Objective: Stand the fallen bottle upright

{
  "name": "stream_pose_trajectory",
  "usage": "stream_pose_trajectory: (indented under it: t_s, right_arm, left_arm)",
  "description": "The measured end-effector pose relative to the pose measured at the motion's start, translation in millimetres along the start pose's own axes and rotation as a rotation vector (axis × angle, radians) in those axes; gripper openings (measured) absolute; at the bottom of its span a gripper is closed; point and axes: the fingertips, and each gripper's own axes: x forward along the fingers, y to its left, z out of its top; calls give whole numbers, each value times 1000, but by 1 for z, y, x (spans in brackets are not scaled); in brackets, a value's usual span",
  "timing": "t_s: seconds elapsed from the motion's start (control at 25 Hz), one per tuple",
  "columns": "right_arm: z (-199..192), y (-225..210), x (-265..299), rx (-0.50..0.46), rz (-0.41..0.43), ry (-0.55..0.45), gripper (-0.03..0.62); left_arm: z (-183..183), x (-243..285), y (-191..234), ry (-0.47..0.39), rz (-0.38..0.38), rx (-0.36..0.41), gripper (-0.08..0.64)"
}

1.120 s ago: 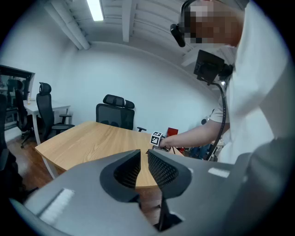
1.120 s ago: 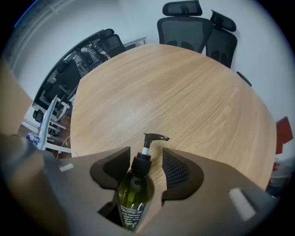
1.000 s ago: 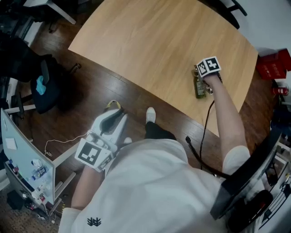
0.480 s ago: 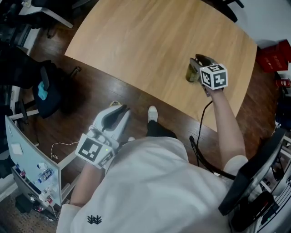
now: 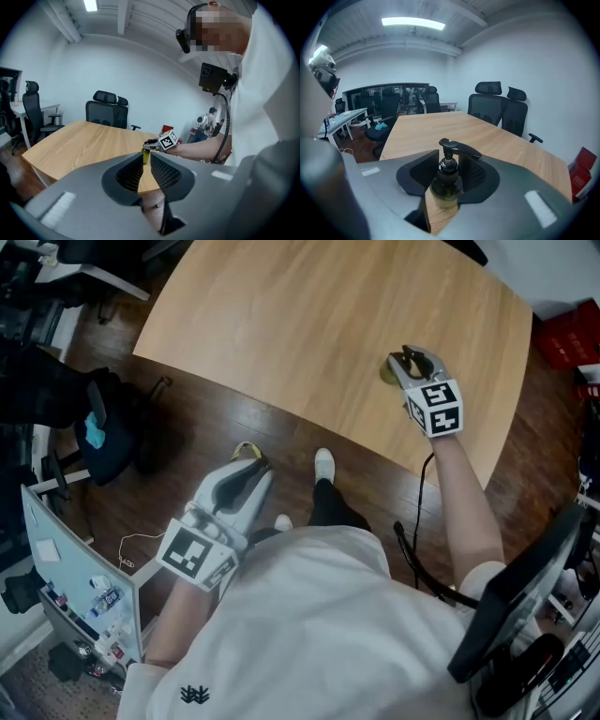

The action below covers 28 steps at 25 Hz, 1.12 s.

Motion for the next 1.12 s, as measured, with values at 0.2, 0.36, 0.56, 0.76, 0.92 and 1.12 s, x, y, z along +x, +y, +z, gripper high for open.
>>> stream_pose_trajectory:
  t_s: [0.2,0.36,0.56,0.76,0.92,1.12]
  right_arm:
    - [-3,-6,2,29,-27,4,233]
    - [-6,-13,-4,64,-107,3,301]
    - [-7,-4,-70,143,-265,-26,337]
    - [-21,107,-170,161,-312,-54,339]
    - [-59,231,-253,224,-272,-33,339]
    - [-89,362,-344,328,-227,-22,339]
  left_arm:
    - [1,-16,-8,-2,-15,26,48]
    - [-8,-46,-9,-12,-20,45,48]
    - [-27,-88,-11,-79,-70,96,48]
    - [-63,-157,-35,-171,-194,69,48]
    - [-105,-218,-67,-162,-314,63,48]
    - [-136,-271,-81,-132,-361,72,48]
